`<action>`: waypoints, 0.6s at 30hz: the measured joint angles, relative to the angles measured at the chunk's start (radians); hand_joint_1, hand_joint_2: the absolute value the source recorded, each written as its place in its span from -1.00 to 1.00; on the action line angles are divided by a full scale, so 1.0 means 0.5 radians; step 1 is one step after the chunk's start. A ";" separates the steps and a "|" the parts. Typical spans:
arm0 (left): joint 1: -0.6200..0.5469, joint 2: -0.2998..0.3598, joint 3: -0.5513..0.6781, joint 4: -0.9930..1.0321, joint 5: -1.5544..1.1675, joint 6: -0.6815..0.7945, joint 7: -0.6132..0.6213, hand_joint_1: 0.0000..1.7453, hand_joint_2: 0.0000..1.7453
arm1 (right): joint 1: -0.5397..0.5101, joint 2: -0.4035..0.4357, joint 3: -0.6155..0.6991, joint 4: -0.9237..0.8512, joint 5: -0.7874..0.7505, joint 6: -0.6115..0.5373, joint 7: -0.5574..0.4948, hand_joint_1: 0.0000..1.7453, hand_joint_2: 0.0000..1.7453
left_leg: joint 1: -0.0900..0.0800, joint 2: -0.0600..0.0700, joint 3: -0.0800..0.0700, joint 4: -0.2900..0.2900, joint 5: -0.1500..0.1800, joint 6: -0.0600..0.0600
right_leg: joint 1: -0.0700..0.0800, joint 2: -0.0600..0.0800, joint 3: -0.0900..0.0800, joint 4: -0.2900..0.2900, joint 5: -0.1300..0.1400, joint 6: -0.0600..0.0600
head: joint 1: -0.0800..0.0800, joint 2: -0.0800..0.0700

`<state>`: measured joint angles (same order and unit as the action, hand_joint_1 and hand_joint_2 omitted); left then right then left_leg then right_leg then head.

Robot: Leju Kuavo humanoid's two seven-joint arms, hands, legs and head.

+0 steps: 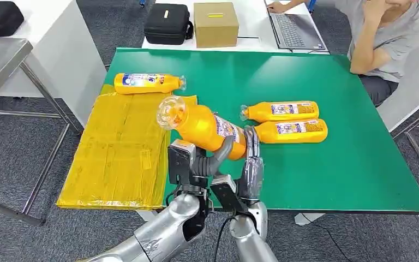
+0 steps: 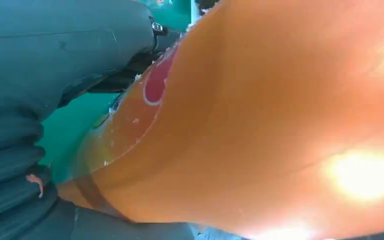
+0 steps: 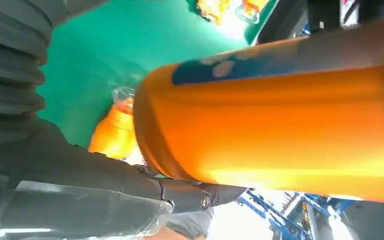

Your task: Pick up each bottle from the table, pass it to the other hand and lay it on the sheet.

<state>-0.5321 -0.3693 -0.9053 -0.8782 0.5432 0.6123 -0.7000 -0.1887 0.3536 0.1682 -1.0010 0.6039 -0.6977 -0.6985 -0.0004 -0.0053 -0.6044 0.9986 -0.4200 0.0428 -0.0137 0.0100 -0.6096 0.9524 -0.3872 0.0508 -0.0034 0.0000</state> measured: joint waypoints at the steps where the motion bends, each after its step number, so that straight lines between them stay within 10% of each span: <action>1: 0.000 0.000 0.005 0.001 0.000 0.000 0.000 1.00 1.00 | 0.000 0.000 -0.002 0.010 -0.002 0.000 0.000 -1.00 1.00 | 0.000 0.000 0.000 0.000 0.000 0.000 | 0.000 0.000 0.000 0.000 0.000 0.000 | 0.001 0.000; 18: -0.011 0.015 0.231 0.157 -0.549 -0.002 -0.001 1.00 1.00 | -0.006 -0.018 -0.047 0.152 -0.352 0.000 0.000 -1.00 1.00 | 0.000 0.000 0.000 0.000 0.001 -0.001 | 0.000 0.000 0.000 0.001 0.000 0.000 | 0.001 0.001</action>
<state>-0.5378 -0.3616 -0.7900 -0.7995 0.2689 0.6111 -0.7004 -0.1919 0.3449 0.1450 -0.9251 0.4280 -0.6977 -0.6985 -0.0004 -0.0053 -0.6044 0.9986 -0.4195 0.0420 -0.0137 0.0101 -0.6097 0.9527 -0.3872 0.0508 -0.0031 0.0004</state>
